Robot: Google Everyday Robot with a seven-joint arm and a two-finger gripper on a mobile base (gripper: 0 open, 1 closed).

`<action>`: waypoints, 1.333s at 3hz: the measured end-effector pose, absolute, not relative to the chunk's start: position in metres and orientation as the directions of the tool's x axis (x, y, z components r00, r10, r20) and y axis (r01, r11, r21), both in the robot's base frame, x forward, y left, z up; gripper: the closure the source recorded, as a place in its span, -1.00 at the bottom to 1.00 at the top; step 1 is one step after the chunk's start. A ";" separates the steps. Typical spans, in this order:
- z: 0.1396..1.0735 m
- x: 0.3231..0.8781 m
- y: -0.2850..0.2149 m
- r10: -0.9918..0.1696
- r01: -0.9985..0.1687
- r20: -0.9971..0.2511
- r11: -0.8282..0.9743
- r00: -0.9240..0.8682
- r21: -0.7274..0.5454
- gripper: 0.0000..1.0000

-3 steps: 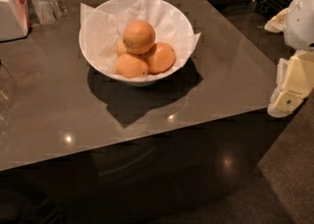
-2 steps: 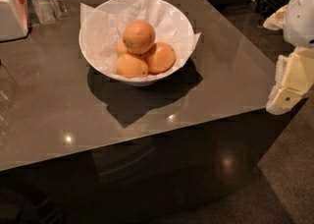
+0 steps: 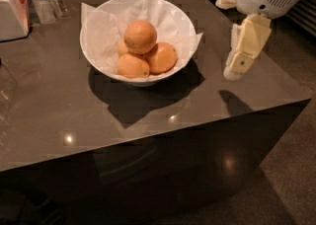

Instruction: Pick orange from white bowl

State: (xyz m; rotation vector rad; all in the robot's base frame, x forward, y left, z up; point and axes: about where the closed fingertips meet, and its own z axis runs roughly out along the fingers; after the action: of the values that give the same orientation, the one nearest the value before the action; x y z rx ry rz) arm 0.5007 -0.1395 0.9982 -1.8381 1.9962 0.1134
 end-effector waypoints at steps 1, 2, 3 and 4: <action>1.001 0.529 -0.094 -0.912 -0.977 -0.407 0.034 0.056 -0.211 -1.00; 1.003 0.533 -0.091 -0.909 -0.974 -0.412 0.039 0.059 -0.225 -1.00; 1.003 0.539 -0.088 -0.901 -0.971 -0.429 0.044 0.062 -0.233 -1.00; 0.992 0.565 -0.064 -0.894 -0.977 -0.435 -0.017 0.110 -0.212 -1.00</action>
Offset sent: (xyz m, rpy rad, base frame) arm 0.0243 0.0388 0.0023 0.0450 0.0051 0.0863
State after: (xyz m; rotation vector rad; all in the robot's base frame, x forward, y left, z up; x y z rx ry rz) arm 0.5651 -0.0642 0.9918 -1.9432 1.8149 0.2454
